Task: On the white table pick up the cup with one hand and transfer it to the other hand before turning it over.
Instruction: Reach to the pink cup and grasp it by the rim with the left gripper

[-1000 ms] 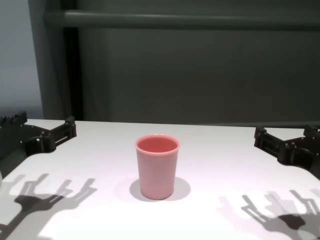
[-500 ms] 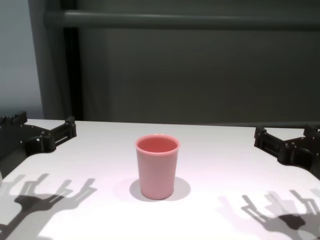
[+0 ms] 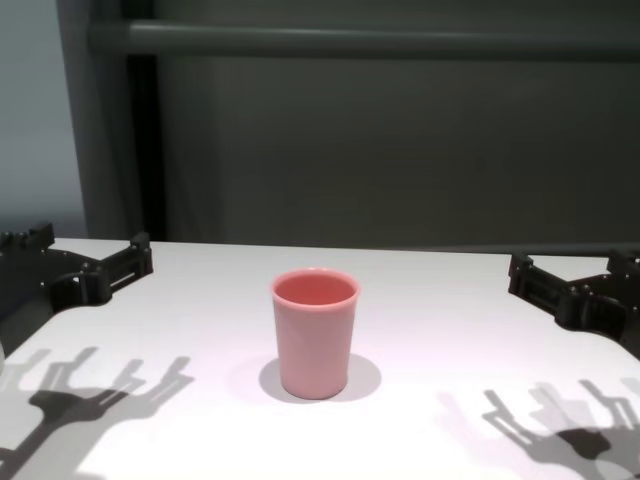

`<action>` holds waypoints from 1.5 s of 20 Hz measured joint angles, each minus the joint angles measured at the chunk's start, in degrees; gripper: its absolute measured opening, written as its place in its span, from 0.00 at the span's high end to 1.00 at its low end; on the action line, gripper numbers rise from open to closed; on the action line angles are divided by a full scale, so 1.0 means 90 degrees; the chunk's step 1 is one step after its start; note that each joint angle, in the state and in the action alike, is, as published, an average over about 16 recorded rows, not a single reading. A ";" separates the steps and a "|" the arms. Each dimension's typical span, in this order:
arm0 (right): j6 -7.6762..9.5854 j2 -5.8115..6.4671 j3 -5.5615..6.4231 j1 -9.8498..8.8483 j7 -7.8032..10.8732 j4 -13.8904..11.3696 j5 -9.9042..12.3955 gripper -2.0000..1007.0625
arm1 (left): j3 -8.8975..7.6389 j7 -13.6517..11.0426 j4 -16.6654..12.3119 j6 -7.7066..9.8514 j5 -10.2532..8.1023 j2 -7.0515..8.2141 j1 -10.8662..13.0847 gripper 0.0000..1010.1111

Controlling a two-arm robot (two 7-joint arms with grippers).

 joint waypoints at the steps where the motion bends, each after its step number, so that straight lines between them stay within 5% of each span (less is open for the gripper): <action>1: 0.0000 0.0000 0.0000 0.0000 0.0000 0.0000 0.0000 0.01 | 0.0000 0.0000 0.0000 0.0000 0.0000 0.0000 0.0000 0.01; 30: 0.0000 0.0000 0.0000 0.0000 0.0000 0.0000 0.0000 0.01 | 0.0000 0.0000 0.0000 0.0000 0.0000 0.0000 0.0000 0.01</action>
